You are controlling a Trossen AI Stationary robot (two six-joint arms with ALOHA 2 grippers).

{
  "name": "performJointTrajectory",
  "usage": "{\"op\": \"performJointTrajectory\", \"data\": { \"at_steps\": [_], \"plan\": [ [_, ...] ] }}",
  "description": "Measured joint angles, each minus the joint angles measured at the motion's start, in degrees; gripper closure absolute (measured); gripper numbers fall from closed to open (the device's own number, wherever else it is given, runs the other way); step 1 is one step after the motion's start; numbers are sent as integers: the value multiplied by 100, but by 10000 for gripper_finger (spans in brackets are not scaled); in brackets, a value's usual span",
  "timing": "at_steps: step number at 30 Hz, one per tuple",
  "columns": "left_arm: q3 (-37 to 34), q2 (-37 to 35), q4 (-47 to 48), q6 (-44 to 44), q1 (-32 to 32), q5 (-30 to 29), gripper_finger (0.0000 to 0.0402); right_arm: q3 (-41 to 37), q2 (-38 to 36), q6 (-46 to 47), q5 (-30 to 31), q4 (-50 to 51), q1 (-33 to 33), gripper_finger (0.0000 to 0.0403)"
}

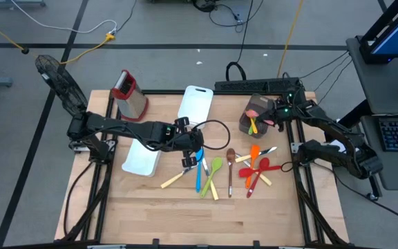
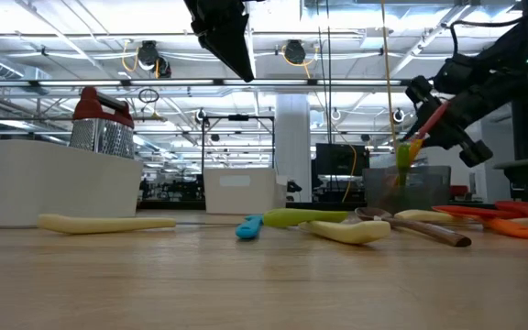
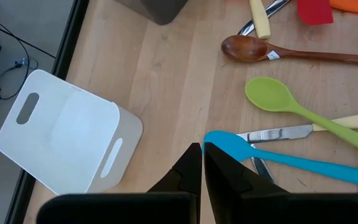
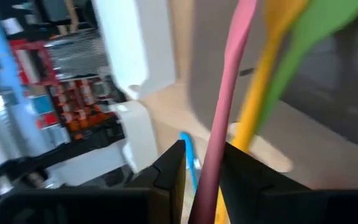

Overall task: Pick & Place Kitchen Items
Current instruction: Put the pink spatula into the black bin

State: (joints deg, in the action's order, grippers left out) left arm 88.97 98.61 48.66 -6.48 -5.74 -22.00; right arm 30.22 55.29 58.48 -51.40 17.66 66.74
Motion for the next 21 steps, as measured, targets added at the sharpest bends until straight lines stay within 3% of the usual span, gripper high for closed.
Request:
{"op": "performJointTrajectory", "data": {
  "at_steps": [21],
  "plan": [
    [1, 0, 10, -7, 2, 2, 380, 0, -177, 382, 166, 155, -362, 323]
  ]
}}
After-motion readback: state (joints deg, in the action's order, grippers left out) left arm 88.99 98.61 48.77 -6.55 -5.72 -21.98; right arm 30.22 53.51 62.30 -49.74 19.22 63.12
